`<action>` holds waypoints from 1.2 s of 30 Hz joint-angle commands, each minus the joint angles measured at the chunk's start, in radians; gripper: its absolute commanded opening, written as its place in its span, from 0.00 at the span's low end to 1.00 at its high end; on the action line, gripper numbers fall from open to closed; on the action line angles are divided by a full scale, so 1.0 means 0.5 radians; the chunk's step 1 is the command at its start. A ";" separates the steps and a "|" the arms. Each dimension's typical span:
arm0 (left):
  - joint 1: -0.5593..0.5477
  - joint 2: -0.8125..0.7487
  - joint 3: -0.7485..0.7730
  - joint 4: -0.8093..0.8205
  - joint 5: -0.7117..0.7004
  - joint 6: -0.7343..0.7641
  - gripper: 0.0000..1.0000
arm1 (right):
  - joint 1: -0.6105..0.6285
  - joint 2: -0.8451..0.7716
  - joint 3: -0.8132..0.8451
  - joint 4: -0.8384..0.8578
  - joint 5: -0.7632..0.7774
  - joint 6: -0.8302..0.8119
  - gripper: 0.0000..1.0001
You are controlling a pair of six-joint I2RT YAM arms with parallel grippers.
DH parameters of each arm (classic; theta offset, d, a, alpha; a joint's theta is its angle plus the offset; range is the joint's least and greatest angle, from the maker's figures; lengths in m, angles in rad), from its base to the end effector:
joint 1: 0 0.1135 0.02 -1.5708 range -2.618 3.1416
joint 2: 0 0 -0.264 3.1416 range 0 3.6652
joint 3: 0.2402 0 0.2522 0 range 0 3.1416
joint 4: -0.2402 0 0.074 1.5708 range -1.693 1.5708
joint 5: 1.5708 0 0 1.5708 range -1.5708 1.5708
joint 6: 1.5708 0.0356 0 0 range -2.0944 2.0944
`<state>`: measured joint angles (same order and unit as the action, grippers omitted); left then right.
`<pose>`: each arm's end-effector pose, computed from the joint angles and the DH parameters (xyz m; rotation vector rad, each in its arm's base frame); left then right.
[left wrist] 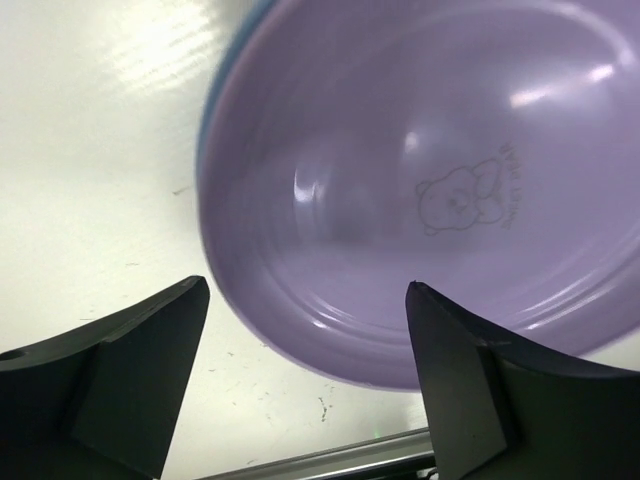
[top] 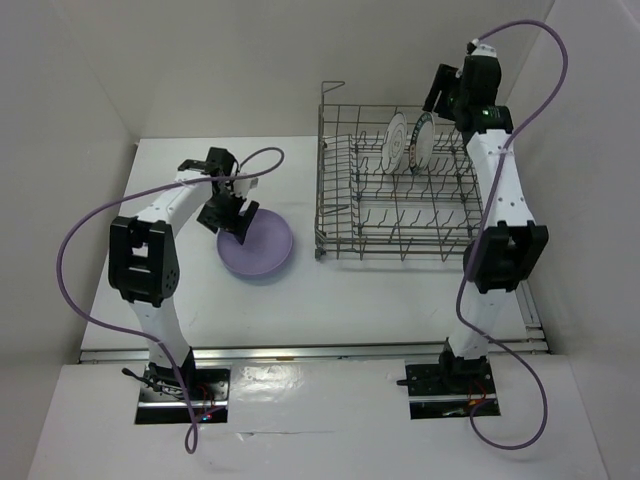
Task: Unload the plates from the dish rack
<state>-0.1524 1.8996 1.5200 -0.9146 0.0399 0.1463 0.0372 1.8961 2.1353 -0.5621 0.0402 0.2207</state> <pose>0.3802 -0.0598 0.2229 0.4341 2.8315 -0.0584 0.4318 0.0146 0.4452 0.2010 1.8851 0.1377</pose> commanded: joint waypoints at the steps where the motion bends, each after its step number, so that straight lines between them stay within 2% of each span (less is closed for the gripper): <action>1: -0.005 -0.145 0.169 -0.008 0.064 -0.056 0.95 | -0.071 0.204 -0.003 0.154 0.043 -0.067 0.71; 6: -0.005 -0.145 0.261 -0.055 0.104 -0.093 0.96 | -0.117 0.392 -0.003 0.369 -0.096 -0.132 0.69; 9: -0.005 -0.145 0.307 -0.097 0.123 -0.093 0.96 | -0.142 0.490 0.015 0.394 0.014 -0.031 0.60; 15: -0.005 -0.188 0.329 -0.116 0.163 -0.093 0.96 | -0.142 0.585 -0.055 0.412 0.124 -0.006 0.34; 19: -0.005 -0.228 0.368 -0.134 0.181 -0.075 0.96 | -0.072 0.662 -0.055 0.412 0.256 -0.076 0.34; 22: -0.005 -0.268 0.408 -0.134 0.181 -0.057 0.96 | -0.047 0.715 -0.013 0.379 0.419 -0.101 0.06; 23: -0.005 -0.268 0.408 -0.134 0.181 -0.056 0.96 | -0.047 0.715 0.006 0.351 0.441 -0.080 0.00; 29: -0.005 -0.323 0.522 -0.165 0.255 -0.032 0.96 | 0.012 0.381 -0.248 0.617 0.662 -0.104 0.00; 36: -0.005 -0.360 0.540 -0.193 0.291 -0.032 0.96 | 0.091 0.157 -0.230 0.829 0.932 -0.309 0.00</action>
<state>-0.1524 1.7645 1.7657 -0.9916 0.1520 0.1272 0.0597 2.1242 2.0018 -0.3046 0.3767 0.0380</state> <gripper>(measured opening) 0.959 0.138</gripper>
